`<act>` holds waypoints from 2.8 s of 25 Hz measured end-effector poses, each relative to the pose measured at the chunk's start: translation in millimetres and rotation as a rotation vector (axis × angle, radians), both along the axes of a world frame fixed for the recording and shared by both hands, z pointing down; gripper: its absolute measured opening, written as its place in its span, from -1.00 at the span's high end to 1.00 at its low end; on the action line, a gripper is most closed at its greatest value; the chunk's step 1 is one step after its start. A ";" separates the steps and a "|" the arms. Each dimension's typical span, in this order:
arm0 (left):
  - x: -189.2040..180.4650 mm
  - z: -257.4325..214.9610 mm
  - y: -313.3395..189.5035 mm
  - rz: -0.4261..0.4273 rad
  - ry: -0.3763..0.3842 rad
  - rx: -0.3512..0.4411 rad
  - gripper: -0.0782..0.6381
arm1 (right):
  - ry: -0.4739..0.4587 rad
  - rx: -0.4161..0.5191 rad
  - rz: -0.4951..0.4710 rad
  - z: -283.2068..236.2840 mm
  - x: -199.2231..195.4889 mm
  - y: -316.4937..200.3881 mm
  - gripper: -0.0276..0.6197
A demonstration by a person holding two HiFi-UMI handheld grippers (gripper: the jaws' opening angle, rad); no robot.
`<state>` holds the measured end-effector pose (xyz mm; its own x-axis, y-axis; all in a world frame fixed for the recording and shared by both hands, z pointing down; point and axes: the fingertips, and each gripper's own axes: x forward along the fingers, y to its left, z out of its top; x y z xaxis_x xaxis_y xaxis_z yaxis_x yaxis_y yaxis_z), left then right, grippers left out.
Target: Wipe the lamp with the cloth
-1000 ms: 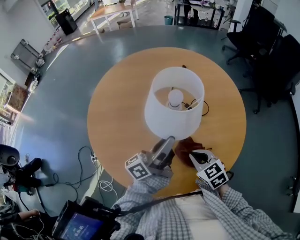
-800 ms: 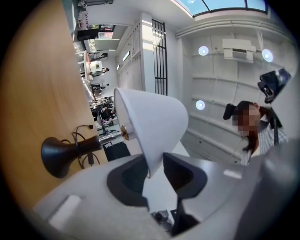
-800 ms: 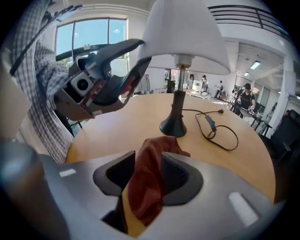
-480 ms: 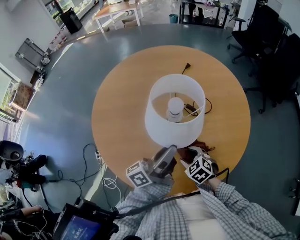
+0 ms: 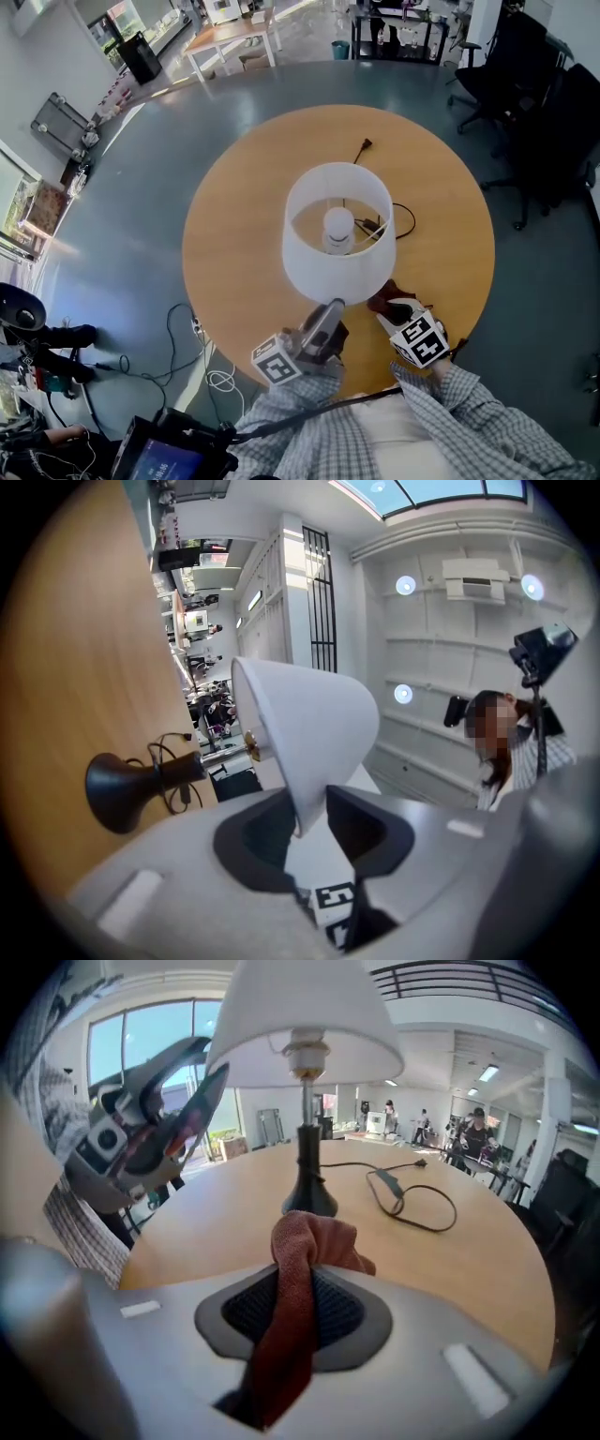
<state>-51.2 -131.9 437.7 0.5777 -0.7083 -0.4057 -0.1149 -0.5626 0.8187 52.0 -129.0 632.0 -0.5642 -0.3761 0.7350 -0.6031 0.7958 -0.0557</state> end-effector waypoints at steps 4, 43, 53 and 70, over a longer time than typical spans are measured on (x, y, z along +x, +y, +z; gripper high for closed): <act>-0.2 0.5 -0.8 -0.006 0.001 0.008 0.49 | -0.145 0.034 0.114 -52.7 38.4 -25.0 0.63; 3.5 -2.4 -0.6 -0.019 -0.006 0.029 0.49 | -0.732 0.122 -0.163 -304.0 -34.7 -180.7 0.61; 4.1 -0.9 -2.1 -0.017 0.003 0.029 0.50 | -0.399 -0.080 -0.537 -285.3 -110.8 -210.1 0.62; 11.3 8.4 -3.4 -0.019 0.005 0.029 0.50 | 0.161 -0.041 -1.154 -274.9 -207.1 -159.2 0.62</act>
